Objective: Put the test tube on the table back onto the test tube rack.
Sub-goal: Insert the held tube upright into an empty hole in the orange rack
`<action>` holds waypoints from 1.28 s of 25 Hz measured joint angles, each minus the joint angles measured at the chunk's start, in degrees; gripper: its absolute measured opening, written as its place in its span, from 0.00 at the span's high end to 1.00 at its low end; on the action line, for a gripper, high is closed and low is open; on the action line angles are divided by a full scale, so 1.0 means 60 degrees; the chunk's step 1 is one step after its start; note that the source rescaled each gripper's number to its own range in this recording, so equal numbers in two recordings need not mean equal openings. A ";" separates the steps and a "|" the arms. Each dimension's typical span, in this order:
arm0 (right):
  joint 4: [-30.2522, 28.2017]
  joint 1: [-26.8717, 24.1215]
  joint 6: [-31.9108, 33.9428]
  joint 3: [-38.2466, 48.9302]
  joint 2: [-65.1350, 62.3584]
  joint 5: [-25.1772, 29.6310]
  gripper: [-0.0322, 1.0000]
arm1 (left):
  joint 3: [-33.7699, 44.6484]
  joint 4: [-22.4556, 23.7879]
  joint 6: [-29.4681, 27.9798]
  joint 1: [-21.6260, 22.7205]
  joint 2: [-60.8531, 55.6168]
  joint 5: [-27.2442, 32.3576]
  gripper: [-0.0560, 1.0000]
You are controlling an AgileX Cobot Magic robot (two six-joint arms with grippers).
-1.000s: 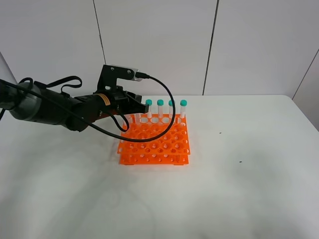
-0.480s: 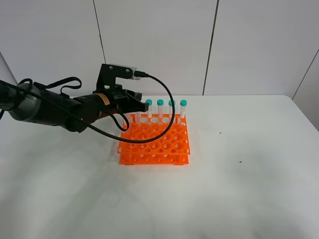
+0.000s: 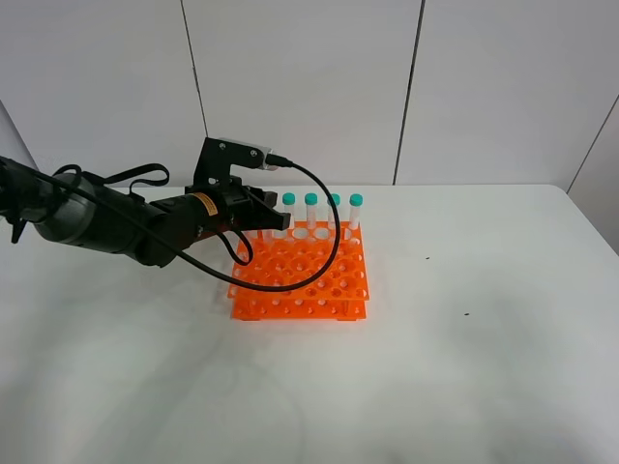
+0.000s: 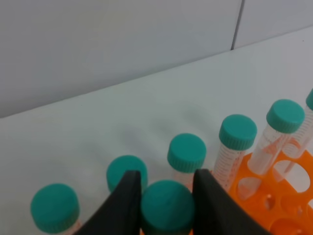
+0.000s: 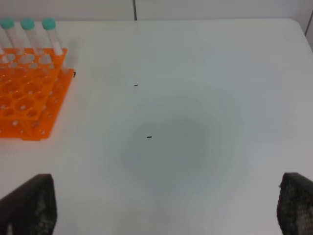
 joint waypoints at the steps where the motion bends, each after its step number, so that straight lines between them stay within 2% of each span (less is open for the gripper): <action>1: 0.0000 0.0000 0.0000 0.0000 0.0000 0.0000 0.00 | 0.0000 0.0000 0.0000 0.0000 0.0069 -0.0046 0.95; 31: 0.0000 0.0000 0.0000 0.0000 0.0000 0.0000 0.00 | 0.0000 0.0000 -0.0101 0.0009 0.0558 -0.0232 0.95; 32: 0.0000 0.0000 0.0000 0.0000 0.0000 0.0000 0.00 | 0.0000 0.0000 -0.0120 0.0009 0.0558 -0.0232 0.92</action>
